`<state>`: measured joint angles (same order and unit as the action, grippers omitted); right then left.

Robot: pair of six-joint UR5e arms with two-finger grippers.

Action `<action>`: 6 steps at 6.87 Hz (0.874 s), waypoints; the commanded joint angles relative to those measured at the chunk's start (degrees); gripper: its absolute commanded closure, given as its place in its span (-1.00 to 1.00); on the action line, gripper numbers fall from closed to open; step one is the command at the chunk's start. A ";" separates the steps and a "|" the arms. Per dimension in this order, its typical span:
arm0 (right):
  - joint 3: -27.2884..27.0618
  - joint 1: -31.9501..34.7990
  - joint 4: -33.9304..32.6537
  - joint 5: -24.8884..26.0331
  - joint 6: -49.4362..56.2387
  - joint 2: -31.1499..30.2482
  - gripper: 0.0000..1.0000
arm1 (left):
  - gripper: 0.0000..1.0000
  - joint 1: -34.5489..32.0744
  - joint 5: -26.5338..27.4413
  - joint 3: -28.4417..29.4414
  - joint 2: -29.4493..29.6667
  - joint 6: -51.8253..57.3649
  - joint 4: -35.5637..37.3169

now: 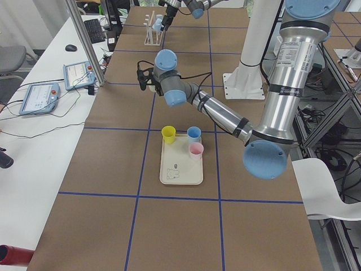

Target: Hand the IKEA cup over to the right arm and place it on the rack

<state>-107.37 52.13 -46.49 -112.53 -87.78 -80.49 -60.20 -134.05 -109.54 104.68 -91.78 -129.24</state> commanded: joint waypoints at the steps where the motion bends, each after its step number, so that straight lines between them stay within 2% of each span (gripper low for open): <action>1: -3.54 -3.07 7.95 -0.32 -14.45 2.52 -1.00 | 1.00 11.89 11.01 1.43 8.32 -17.56 -10.44; 3: -3.38 -4.31 17.88 -0.06 -29.49 4.02 -1.00 | 1.00 21.40 29.72 3.26 9.31 -27.44 -26.06; 5: -3.02 -4.58 20.73 1.08 -42.75 6.38 -1.00 | 1.00 26.78 39.60 8.18 10.79 -31.34 -39.10; 6: -3.02 -4.75 20.74 3.09 -50.48 7.79 -1.00 | 1.00 28.45 42.52 9.59 13.07 -31.70 -40.20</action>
<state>-110.45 47.59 -26.35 -111.20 -129.22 -74.33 -34.35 -96.29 -102.10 115.54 -122.28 -165.73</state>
